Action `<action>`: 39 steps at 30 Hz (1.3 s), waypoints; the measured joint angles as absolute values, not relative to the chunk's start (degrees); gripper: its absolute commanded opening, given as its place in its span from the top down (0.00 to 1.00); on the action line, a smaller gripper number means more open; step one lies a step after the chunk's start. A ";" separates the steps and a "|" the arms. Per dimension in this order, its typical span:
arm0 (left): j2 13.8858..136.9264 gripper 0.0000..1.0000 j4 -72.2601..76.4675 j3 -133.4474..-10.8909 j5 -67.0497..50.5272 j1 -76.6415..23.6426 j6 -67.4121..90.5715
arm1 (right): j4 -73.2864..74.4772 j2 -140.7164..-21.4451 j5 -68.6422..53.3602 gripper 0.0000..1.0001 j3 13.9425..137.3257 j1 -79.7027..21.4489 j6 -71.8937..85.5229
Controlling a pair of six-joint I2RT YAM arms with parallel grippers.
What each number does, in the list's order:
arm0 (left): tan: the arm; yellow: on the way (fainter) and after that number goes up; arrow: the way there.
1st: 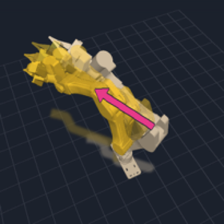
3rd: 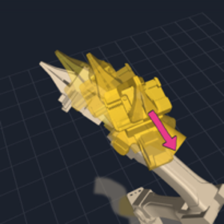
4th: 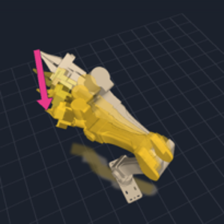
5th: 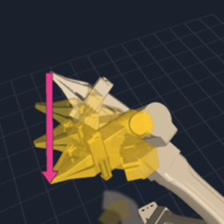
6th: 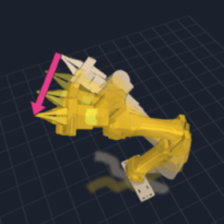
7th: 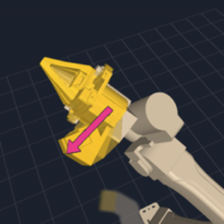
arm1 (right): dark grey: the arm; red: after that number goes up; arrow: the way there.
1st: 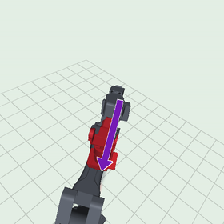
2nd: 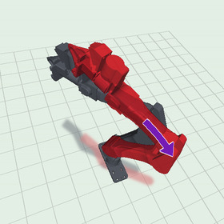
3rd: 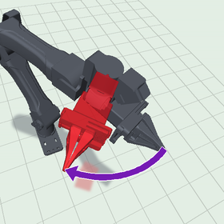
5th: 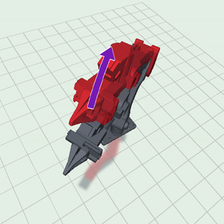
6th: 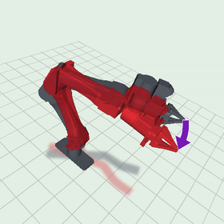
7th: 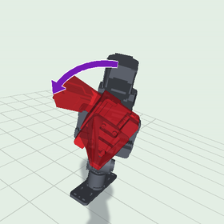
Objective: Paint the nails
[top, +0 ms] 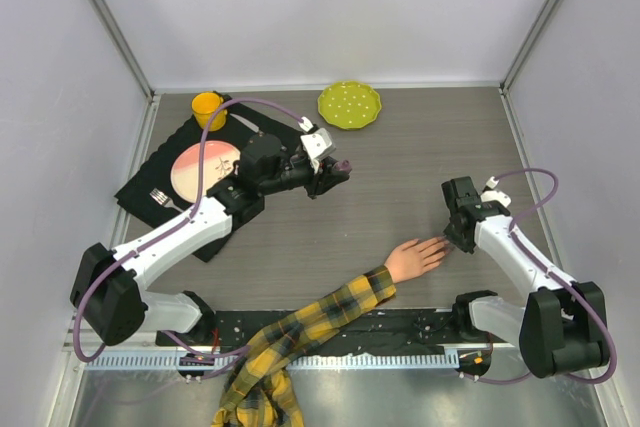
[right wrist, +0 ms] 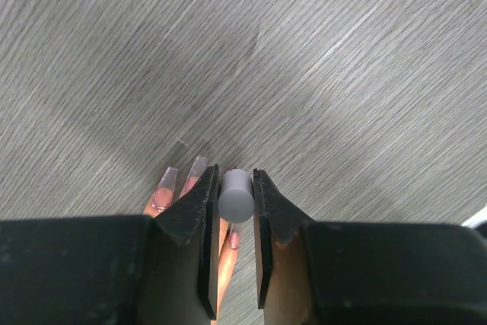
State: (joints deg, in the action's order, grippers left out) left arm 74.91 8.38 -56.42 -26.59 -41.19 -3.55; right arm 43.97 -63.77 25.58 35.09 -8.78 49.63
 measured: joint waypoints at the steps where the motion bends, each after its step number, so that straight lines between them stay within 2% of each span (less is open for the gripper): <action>1: 74.91 1.00 8.38 -56.42 -26.59 -41.19 -3.55 | 44.12 -63.66 25.58 0.99 35.16 -8.78 49.60; 9: 74.89 1.00 8.38 -56.42 -26.61 -41.19 -3.51 | 47.46 -59.59 23.18 0.99 37.15 -8.78 49.52; 21: 74.89 1.00 8.38 -56.42 -26.87 -41.19 -3.49 | 48.29 -60.29 18.74 0.99 36.03 -8.78 49.23; 39: 74.89 1.00 8.38 -56.42 -27.03 -41.19 -3.49 | 46.48 -62.37 20.05 0.99 35.62 -8.78 49.15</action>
